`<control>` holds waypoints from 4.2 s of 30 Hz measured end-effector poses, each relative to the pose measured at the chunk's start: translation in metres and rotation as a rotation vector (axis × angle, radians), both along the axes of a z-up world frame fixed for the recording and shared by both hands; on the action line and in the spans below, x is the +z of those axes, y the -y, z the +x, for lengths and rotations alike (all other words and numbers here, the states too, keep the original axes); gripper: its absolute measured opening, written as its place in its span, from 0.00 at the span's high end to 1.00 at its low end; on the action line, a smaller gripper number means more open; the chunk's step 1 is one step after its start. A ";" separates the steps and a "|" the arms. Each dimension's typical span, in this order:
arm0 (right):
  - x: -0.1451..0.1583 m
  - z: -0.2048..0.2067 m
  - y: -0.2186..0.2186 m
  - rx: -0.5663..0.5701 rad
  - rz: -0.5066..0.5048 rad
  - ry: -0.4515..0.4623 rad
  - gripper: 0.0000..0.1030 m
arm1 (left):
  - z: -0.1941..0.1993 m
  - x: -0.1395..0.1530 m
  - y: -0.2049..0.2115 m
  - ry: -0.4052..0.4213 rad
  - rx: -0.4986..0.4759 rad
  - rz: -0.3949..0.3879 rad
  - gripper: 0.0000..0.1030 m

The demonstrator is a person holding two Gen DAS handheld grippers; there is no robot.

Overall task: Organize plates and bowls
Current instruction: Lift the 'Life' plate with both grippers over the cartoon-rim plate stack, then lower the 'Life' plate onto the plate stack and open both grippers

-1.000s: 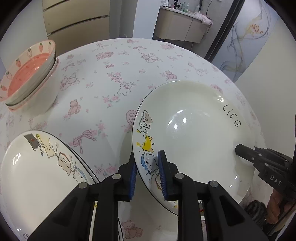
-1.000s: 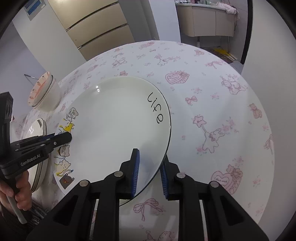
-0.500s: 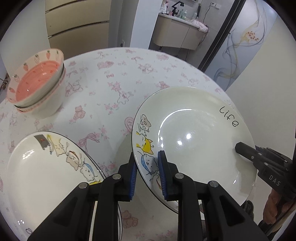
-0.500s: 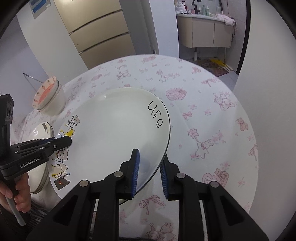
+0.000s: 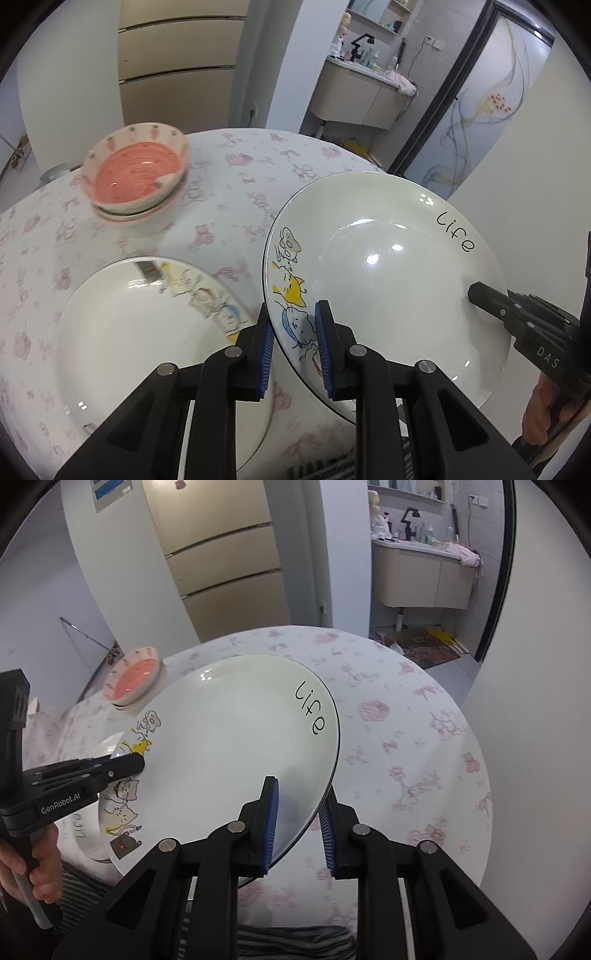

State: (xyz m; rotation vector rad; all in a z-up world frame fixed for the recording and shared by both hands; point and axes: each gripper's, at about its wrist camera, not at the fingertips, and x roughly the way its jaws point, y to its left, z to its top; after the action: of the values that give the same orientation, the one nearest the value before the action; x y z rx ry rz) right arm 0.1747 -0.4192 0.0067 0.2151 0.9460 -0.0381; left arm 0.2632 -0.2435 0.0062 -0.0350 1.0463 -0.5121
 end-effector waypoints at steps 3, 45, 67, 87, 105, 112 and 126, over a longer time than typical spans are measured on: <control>0.010 0.001 -0.017 0.019 -0.013 0.012 0.80 | -0.005 0.010 -0.018 0.014 0.022 -0.008 0.77; -0.008 0.041 -0.175 0.230 0.033 -0.033 0.80 | -0.022 -0.002 -0.194 -0.020 0.256 -0.016 0.80; -0.049 0.029 -0.183 0.245 0.031 -0.108 0.80 | -0.036 -0.048 -0.196 -0.095 0.276 0.022 0.80; -0.062 0.022 -0.177 0.240 0.007 -0.134 0.78 | -0.040 -0.057 -0.183 -0.078 0.239 0.067 0.80; -0.063 0.017 -0.179 0.223 -0.088 -0.085 0.83 | -0.052 -0.051 -0.181 -0.029 0.218 0.101 0.80; -0.066 0.024 -0.179 0.208 -0.101 -0.071 0.83 | -0.047 -0.056 -0.176 -0.008 0.221 0.119 0.80; -0.071 0.025 -0.184 0.212 -0.134 -0.051 0.82 | -0.051 -0.060 -0.176 0.085 0.217 0.117 0.80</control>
State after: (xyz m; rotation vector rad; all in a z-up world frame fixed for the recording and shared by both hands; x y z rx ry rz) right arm 0.1998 -0.2351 -0.0644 -0.0103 1.0090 0.0886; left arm 0.2117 -0.0678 -0.0540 -0.0222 0.9739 -0.2529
